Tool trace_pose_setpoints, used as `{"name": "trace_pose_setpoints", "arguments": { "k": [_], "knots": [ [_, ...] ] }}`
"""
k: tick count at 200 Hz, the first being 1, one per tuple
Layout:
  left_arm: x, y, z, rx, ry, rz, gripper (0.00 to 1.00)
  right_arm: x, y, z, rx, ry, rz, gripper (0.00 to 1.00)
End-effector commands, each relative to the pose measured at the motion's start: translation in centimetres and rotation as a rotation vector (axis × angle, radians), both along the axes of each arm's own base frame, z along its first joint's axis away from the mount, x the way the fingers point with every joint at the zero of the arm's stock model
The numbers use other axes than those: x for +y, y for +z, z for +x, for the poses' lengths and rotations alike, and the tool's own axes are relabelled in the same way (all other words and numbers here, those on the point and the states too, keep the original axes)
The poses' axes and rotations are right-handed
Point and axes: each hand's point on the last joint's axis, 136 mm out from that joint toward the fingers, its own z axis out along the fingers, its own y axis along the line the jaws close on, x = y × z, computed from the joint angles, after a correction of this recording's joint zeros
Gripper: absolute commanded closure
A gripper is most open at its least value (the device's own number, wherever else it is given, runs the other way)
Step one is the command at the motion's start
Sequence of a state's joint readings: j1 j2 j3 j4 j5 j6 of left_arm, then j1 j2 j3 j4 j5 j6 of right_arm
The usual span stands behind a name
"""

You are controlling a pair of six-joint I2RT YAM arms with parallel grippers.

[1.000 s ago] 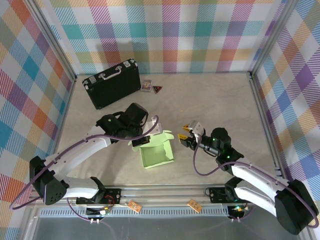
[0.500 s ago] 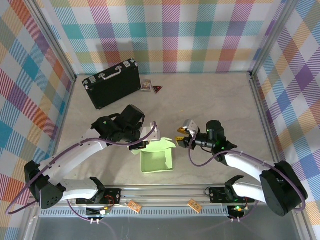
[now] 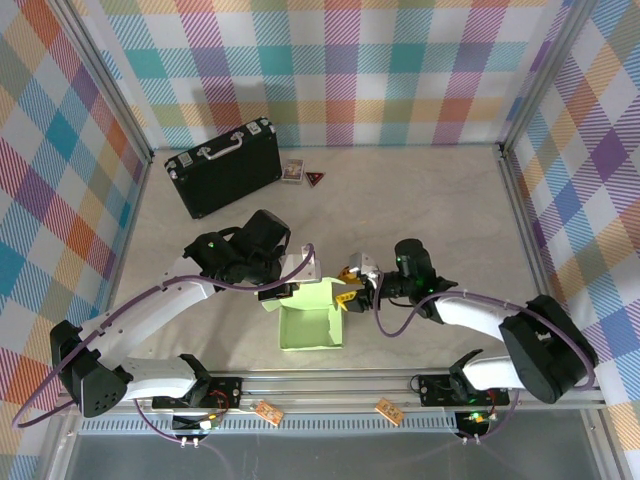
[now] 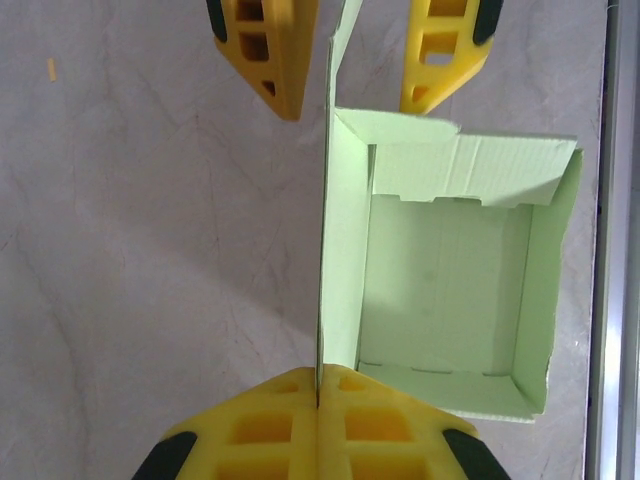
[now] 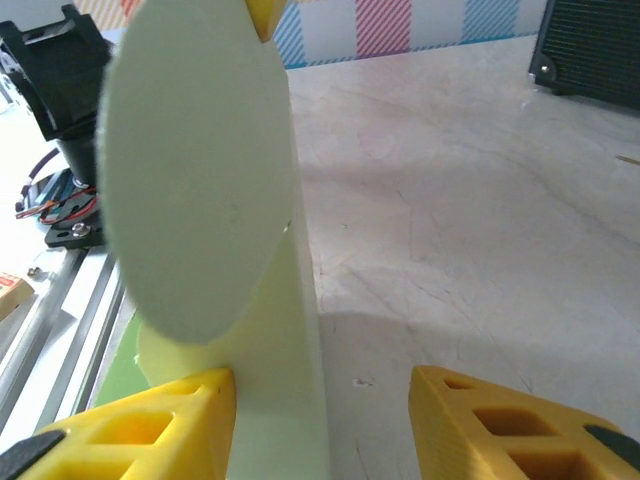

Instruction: Fold the paper box

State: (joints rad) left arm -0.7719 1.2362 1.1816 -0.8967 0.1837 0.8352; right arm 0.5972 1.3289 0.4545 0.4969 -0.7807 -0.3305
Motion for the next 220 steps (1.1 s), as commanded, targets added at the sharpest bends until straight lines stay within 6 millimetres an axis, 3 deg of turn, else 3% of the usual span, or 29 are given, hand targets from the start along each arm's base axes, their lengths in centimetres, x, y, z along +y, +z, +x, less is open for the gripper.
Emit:
{"name": "trace_pose_setpoints", "arguments": {
  "k": [1, 58, 87, 113, 130, 174, 184, 220],
  "knots": [
    [-0.7, 0.1, -1.1, 0.039, -0.046, -0.034, 1.0, 1.4, 1.5, -0.4, -0.048, 0.084, 0.053, 0.51],
    [-1.0, 0.2, -1.4, 0.049, -0.061, -0.058, 1.0, 2.2, 1.2, -0.1, -0.026, 0.101, 0.071, 0.69],
    [-1.2, 0.4, -1.6, 0.054, -0.067, -0.076, 1.0, 2.5, 1.8, -0.2, -0.04, 0.123, 0.1, 0.86],
    [-1.3, 0.3, -1.7, 0.06, -0.07, -0.078, 1.0, 2.7, 2.0, -0.2, -0.043, 0.126, 0.108, 0.9],
    [-1.4, 0.4, -1.7, 0.059, -0.068, -0.083, 1.0, 2.9, 2.1, 0.0, -0.051, 0.128, 0.112, 1.0],
    [-1.3, 0.2, -1.7, 0.063, -0.067, -0.078, 1.0, 2.8, 2.3, 0.5, -0.094, 0.097, 0.118, 1.0],
    [-1.3, 0.2, -1.7, 0.065, -0.068, -0.079, 1.0, 2.8, 2.6, 0.6, -0.102, 0.08, 0.125, 0.87],
    [-1.3, -0.1, -1.8, 0.072, -0.068, -0.069, 1.0, 2.8, 3.8, 0.8, -0.127, 0.068, 0.153, 0.79]
  ]
}}
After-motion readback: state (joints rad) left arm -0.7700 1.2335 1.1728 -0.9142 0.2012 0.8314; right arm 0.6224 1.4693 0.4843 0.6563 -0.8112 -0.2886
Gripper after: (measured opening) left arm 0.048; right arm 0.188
